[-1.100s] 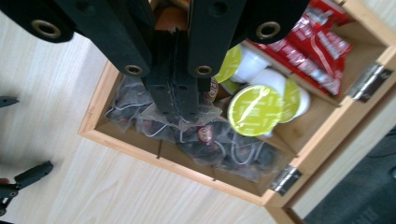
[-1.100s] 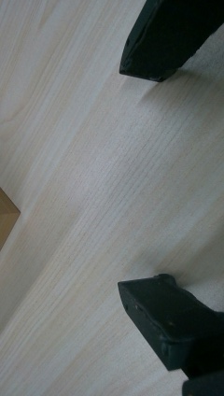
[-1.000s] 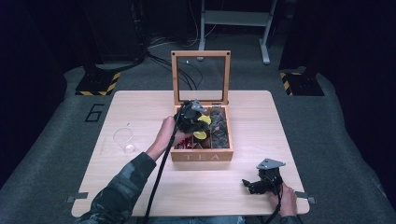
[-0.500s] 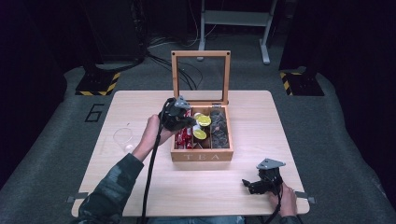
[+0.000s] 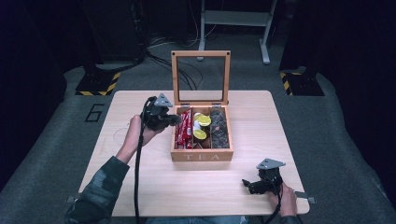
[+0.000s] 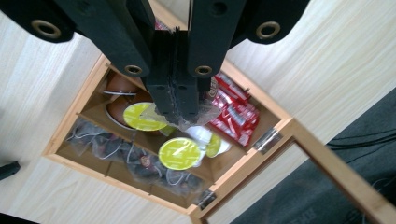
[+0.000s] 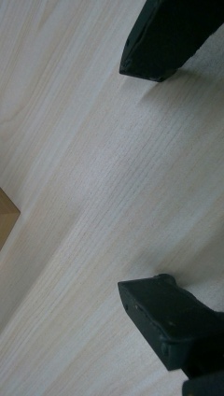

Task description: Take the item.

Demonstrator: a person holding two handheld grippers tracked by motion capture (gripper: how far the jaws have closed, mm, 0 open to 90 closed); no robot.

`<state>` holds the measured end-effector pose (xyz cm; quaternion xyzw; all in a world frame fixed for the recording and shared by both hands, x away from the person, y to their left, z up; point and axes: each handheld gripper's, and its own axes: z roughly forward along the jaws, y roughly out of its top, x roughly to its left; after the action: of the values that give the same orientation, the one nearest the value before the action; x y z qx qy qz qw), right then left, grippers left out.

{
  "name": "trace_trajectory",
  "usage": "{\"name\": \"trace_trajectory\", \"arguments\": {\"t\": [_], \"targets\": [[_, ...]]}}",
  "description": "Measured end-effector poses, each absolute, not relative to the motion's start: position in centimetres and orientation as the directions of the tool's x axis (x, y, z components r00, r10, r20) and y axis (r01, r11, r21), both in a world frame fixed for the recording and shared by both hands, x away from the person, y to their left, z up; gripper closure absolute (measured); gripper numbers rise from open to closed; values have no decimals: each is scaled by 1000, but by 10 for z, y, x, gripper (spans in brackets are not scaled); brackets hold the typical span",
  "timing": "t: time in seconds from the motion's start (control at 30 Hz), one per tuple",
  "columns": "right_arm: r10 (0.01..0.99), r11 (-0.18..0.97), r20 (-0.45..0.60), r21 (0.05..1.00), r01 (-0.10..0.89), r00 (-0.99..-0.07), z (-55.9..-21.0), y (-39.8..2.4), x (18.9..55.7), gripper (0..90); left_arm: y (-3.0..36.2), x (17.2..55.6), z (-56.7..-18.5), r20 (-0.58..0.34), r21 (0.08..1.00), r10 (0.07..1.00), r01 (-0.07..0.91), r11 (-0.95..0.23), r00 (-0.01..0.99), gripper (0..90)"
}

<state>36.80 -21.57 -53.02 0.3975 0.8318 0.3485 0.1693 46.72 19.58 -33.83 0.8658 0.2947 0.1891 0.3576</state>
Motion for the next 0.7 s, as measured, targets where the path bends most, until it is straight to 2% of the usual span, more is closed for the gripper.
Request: {"name": "trace_trajectory", "arguments": {"t": [0.7], "targets": [[779, 441, -5, 714, 543, -627, -530, -216, 368, 0, 260, 462, -337, 124, 731, 734, 439, -523, 668, 895]]}}
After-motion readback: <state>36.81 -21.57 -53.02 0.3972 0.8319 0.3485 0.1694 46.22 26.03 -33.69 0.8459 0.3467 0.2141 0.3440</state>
